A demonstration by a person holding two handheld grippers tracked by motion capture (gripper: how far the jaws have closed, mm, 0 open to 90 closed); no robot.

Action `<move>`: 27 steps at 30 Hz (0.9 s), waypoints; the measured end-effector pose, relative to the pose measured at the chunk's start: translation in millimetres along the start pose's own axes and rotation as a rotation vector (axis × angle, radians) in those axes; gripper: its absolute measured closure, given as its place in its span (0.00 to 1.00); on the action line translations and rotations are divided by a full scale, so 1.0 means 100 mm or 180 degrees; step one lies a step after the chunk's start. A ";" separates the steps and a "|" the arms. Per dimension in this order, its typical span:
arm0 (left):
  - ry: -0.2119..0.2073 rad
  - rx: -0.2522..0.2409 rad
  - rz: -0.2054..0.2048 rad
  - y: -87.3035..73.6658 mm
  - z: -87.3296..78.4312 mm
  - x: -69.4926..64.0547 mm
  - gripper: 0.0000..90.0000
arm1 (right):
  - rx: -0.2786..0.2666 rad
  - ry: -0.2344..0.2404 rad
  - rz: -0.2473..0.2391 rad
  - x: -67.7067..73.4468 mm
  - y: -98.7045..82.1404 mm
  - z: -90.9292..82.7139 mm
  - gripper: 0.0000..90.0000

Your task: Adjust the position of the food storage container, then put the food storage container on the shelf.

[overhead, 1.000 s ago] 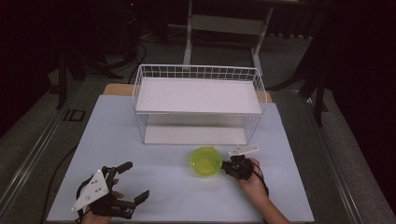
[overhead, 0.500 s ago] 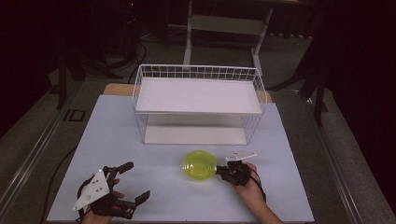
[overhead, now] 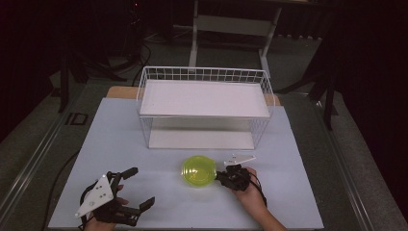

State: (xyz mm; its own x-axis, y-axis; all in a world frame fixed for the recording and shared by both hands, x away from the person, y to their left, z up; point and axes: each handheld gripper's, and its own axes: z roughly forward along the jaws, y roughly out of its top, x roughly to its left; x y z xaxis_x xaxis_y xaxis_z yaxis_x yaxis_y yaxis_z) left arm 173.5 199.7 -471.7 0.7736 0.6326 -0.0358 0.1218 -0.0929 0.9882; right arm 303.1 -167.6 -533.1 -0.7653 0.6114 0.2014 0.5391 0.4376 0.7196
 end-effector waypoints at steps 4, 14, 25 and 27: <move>0.0004 -0.0012 -0.0005 0.00 -0.01 0.01 0.02 | -0.0033 -0.0138 -0.0039 0.00 -0.01 -0.03 0.86; -0.0024 -0.0011 -0.0012 0.00 0.01 0.00 0.02 | -0.0125 -0.0382 -0.0312 0.04 -0.09 -0.31 0.35; -0.0186 -0.0001 0.0135 0.05 0.09 -0.07 0.02 | -0.0435 -0.0070 -0.0354 0.13 -0.11 -0.74 0.23; -0.0292 0.0022 0.0194 0.07 0.11 -0.11 0.02 | -0.0472 -0.0072 -0.0437 0.18 -0.08 -0.82 0.23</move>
State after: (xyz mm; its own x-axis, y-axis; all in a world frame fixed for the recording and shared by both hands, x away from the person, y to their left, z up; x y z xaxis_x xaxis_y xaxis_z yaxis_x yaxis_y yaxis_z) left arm 172.6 183.0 -465.7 0.8334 0.5526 0.0106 0.0768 -0.1347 0.9879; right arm 256.1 -214.0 -481.4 -0.8191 0.5680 0.0808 0.3711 0.4170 0.8297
